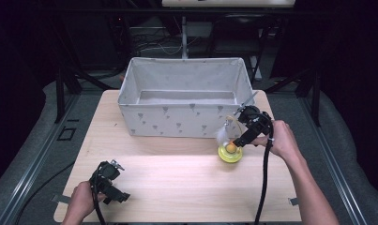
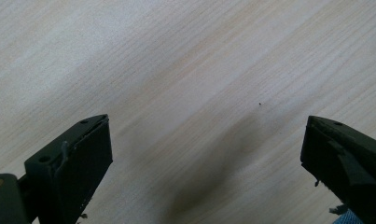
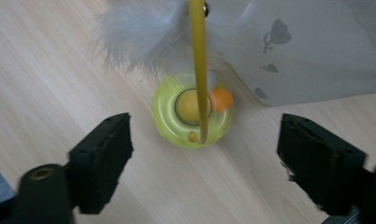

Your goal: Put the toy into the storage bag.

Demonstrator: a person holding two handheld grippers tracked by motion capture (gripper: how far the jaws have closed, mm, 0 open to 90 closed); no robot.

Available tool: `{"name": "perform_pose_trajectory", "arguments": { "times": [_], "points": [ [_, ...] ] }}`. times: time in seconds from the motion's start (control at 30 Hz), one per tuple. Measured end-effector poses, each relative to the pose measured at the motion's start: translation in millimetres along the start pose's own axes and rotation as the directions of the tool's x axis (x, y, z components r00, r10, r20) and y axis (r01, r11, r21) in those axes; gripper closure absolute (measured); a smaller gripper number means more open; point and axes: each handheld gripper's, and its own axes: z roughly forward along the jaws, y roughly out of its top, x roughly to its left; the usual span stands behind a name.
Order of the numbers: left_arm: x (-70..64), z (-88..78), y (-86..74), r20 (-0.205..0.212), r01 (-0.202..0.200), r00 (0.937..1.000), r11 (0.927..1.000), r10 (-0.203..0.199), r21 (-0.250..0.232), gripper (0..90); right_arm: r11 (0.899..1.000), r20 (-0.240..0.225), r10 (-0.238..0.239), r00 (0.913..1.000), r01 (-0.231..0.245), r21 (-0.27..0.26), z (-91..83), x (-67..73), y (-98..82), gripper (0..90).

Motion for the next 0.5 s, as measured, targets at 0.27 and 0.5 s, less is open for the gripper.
{"name": "perform_pose_trajectory", "arguments": {
  "times": [0.27,0.5],
  "points": [
    [-0.1,0.1,-0.1,-0.001,-0.001,1.0000,1.0000,0.001,0.004,2.5,0.998,0.024,-0.042,0.9988,0.041,0.044,-9.4,2.3,13.8,44.4],
    [0.0,0.6,0.0,-0.001,-0.002,1.0000,1.0000,0.002,0.010,2.6,0.993,0.018,-0.059,0.9981,0.057,0.100,-2.5,1.6,19.8,60.4]
  ]
}}
